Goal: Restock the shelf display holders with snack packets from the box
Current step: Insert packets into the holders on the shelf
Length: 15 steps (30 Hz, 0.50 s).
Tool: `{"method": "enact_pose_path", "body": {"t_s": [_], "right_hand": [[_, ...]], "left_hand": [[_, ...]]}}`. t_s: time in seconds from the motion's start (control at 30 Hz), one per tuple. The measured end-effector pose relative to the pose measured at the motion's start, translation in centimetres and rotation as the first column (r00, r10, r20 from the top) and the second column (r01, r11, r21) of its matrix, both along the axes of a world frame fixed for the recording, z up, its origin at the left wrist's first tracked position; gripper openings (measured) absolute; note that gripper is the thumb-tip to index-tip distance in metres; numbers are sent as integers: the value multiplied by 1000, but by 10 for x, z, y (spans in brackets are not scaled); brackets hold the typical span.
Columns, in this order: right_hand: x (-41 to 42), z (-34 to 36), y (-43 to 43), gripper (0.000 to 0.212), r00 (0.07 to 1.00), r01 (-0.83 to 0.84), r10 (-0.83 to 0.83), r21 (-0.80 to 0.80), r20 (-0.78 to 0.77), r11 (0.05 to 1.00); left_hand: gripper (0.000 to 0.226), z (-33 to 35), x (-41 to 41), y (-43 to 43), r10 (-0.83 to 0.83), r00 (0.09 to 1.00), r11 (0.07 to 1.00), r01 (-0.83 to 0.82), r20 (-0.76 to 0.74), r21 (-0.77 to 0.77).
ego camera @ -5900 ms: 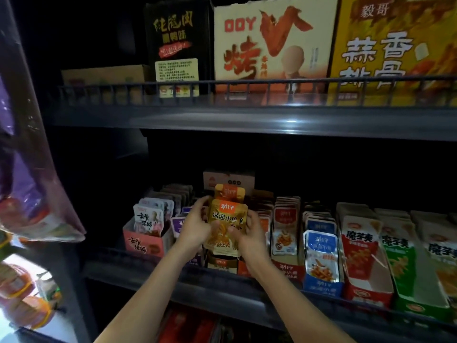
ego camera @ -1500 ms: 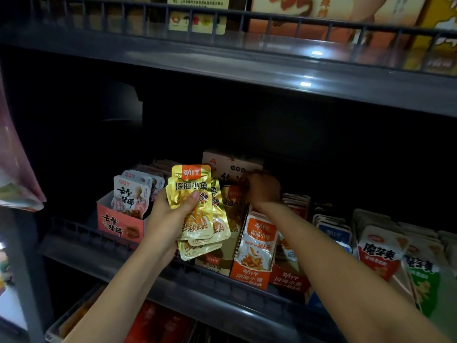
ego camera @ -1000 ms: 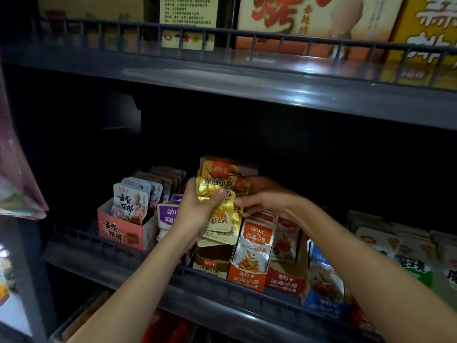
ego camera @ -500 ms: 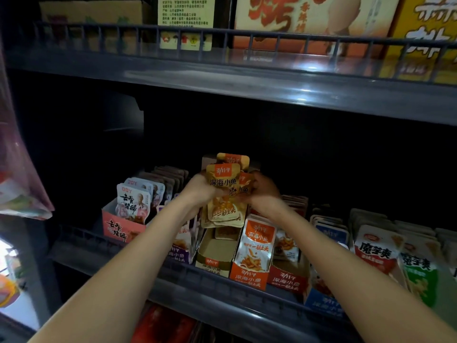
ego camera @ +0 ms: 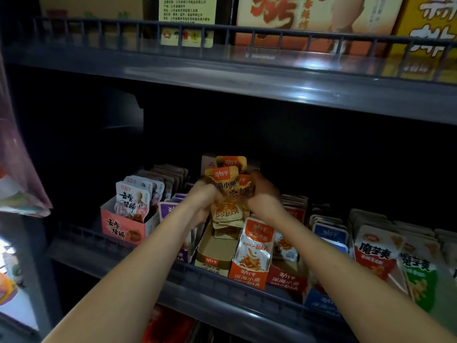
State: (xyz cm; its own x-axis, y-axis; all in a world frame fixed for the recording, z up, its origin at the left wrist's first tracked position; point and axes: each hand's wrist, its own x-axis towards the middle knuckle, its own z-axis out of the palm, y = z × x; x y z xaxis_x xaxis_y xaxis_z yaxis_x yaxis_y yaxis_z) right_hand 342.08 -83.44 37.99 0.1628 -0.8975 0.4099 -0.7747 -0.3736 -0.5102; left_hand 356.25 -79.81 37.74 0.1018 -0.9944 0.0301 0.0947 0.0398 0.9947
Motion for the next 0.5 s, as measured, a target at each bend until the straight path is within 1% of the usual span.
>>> {"method": "enact_pose_path", "body": {"t_s": [0.1, 0.2, 0.33, 0.37, 0.5], "right_hand": [[5, -5, 1, 48, 999, -24, 24, 1, 37, 1000], [6, -7, 0, 46, 997, -26, 23, 41, 74, 999], [2, -6, -2, 48, 999, -27, 22, 115, 46, 993], [1, -5, -2, 48, 999, -26, 22, 126, 27, 992], [-2, -3, -4, 47, 999, 0, 5, 128, -39, 992]], "left_hand": [[45, 2, 2, -4, 10, 1000, 1000, -10, -8, 0], [44, 0, 3, -6, 21, 999, 1000, -22, 35, 17], [43, -3, 0, -6, 11, 991, 999, -15, 135, 30], [41, -3, -1, -5, 2, 990, 1000, -6, 141, 29], [32, -3, -1, -4, 0, 998, 1000, 0, 70, 0]]}}
